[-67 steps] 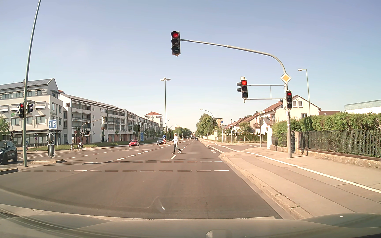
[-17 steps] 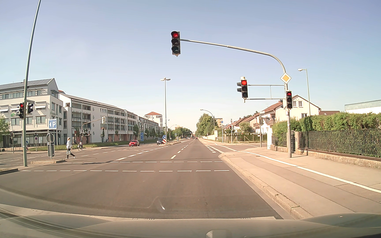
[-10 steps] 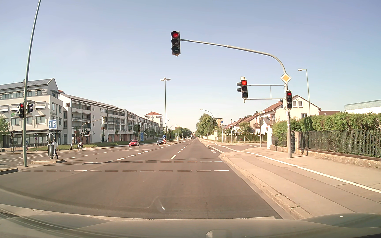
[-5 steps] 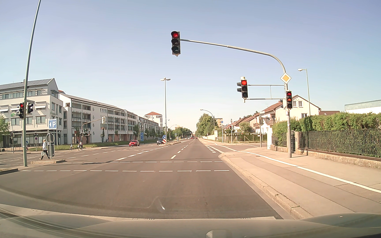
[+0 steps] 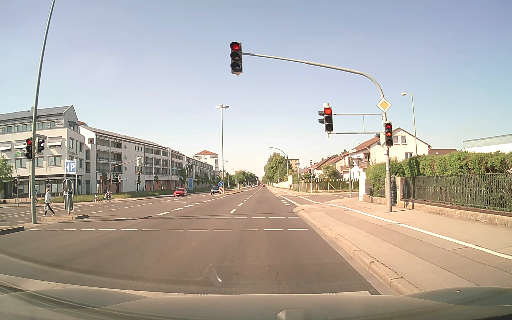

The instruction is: Follow the waypoints while adhering to traffic rules and regulations

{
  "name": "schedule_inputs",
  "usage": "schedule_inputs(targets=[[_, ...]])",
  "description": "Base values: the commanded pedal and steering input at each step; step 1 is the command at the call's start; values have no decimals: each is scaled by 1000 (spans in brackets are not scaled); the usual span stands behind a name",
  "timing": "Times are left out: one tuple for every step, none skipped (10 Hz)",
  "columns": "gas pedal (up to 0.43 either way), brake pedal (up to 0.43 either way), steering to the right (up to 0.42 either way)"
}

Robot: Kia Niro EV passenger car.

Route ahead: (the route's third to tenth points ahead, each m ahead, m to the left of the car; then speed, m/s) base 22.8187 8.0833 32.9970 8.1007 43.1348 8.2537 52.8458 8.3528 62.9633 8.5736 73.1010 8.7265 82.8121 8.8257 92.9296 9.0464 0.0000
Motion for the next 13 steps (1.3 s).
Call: schedule_inputs(targets=[[0,293,6],[0,293,6],[0,293,7],[0,293,6],[0,293,7],[0,293,6],[0,287,7],[0,287,6],[0,287,6],[0,287,7],[0,287,7],[0,287,7],[0,287,7]])
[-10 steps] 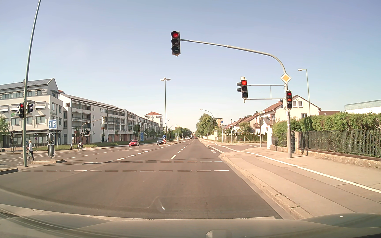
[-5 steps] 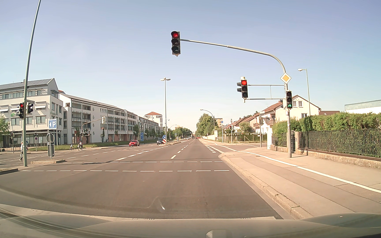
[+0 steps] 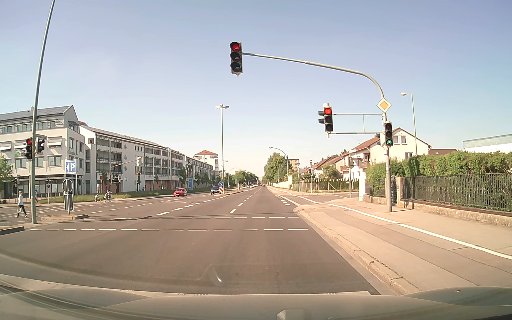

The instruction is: Follow the waypoints while adhering to traffic rules and regulations

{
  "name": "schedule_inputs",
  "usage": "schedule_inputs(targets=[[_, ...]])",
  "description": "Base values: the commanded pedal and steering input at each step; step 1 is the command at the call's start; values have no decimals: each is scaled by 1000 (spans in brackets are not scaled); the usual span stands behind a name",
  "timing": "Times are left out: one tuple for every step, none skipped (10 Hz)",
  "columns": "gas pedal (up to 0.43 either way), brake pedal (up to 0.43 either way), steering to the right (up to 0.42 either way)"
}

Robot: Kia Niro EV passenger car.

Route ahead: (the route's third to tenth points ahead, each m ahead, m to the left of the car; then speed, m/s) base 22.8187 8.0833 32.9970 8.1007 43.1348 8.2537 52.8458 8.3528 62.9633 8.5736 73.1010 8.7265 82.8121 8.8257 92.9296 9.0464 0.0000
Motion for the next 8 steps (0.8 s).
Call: schedule_inputs(targets=[[0,287,6],[0,293,7],[0,287,7],[0,287,7],[0,287,7],[0,287,6],[0,287,7],[0,287,7]])
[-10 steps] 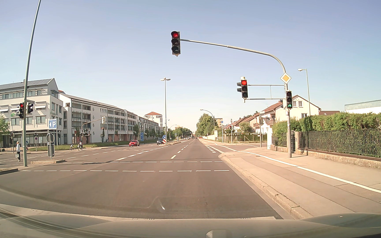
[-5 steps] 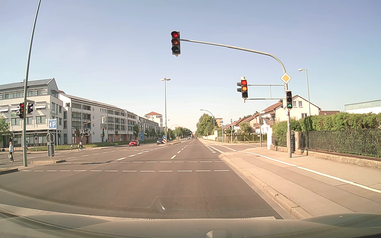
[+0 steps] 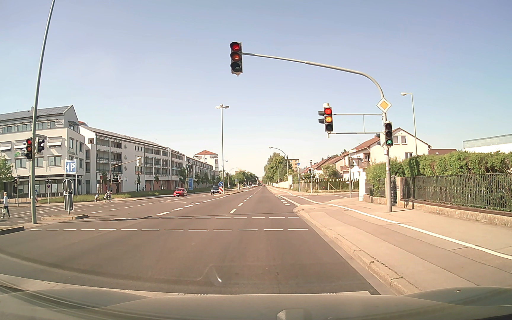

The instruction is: Follow the waypoints while adhering to traffic rules and regulations

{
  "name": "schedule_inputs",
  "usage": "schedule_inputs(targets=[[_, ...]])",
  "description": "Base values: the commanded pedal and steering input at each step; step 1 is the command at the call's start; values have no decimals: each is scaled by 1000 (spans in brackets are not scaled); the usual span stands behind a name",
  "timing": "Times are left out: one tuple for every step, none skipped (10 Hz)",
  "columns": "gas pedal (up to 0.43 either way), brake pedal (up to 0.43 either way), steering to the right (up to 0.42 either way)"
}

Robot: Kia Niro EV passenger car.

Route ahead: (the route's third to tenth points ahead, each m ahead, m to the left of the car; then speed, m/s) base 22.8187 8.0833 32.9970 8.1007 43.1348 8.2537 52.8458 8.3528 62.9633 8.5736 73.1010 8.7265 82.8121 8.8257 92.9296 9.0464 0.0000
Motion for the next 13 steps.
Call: schedule_inputs(targets=[[0,287,7],[0,287,6],[0,287,7],[0,280,7],[0,238,7],[0,73,6],[0,0,6],[0,0,6],[0,0,4],[0,0,-1],[39,0,-3],[150,0,-8],[220,0,-13]])
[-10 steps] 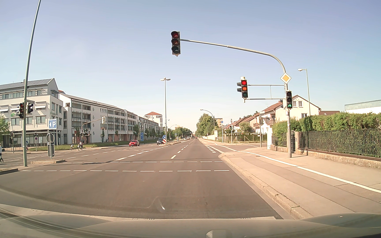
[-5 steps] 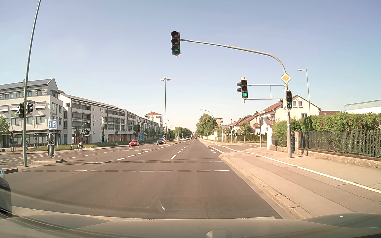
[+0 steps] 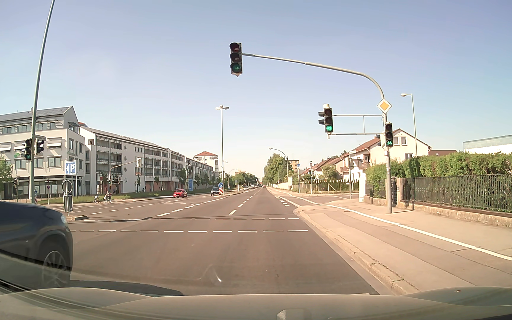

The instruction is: Follow the waypoints while adhering to traffic rules and regulations

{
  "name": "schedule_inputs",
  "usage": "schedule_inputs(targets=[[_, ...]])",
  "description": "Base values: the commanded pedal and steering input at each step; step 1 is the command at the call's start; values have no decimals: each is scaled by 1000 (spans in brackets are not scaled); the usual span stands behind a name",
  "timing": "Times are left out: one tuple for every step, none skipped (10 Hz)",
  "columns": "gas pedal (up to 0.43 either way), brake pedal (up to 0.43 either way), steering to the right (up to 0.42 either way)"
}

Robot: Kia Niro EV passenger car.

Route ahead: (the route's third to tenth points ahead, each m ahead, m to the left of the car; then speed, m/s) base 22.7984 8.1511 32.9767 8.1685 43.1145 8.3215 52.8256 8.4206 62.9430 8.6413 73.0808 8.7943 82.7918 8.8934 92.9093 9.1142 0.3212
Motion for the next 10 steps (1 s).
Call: schedule_inputs(targets=[[287,0,-15],[287,0,-15],[299,0,-15],[319,0,-15],[339,0,-15],[339,0,-15],[350,0,-16],[358,0,-18],[370,0,-19],[370,0,-20]])
